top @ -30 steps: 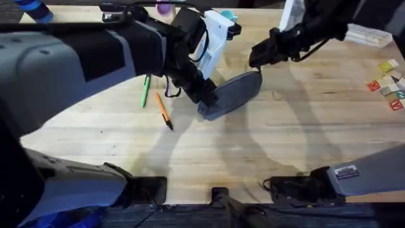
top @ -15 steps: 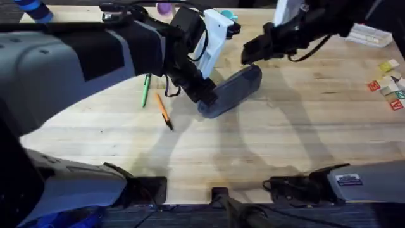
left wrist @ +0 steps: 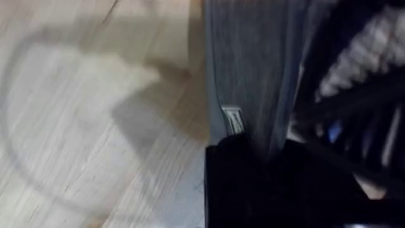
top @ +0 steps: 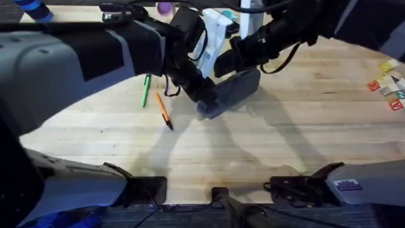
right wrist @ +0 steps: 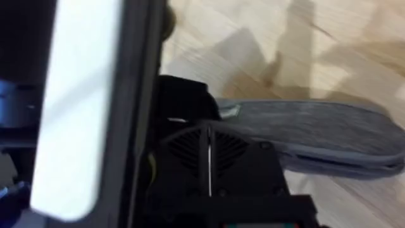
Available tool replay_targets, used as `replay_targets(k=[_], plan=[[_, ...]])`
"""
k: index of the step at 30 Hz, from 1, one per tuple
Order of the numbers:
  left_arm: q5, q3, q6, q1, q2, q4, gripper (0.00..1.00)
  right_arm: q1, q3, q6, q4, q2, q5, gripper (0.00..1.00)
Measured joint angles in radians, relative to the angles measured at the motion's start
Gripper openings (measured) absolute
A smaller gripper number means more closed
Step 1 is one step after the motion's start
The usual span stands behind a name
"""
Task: Unzip the bag, pick up the pens from the table one at a time and place them inside, then zip the bag closed.
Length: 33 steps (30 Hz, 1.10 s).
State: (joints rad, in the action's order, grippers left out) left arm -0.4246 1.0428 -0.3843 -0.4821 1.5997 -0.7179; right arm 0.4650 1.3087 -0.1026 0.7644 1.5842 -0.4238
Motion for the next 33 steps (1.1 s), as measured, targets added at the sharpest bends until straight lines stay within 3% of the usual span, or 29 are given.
replay_targets(k=[18,26,28,29,30,33], plan=[[-0.002,0.000,0.018,0.007,0.000,0.003,0.043,0.044,0.001,-0.062,0.006,-0.013,0.086,0.032],[0.002,0.000,0.008,0.002,0.000,0.004,0.043,0.051,0.001,-0.079,0.131,-0.099,0.166,0.038],[0.002,0.000,0.006,0.002,0.000,0.004,0.043,0.051,0.001,-0.083,0.168,-0.135,0.188,0.228],[0.002,0.000,0.006,0.002,0.000,0.004,0.043,0.051,0.002,-0.085,0.231,-0.186,0.214,0.646],[0.002,0.000,0.006,0.002,0.000,0.004,0.043,0.051,0.002,-0.117,0.324,-0.263,0.264,0.997],[0.002,0.000,0.006,0.002,0.000,0.004,0.043,0.051,0.002,-0.172,0.348,-0.324,0.311,0.997]])
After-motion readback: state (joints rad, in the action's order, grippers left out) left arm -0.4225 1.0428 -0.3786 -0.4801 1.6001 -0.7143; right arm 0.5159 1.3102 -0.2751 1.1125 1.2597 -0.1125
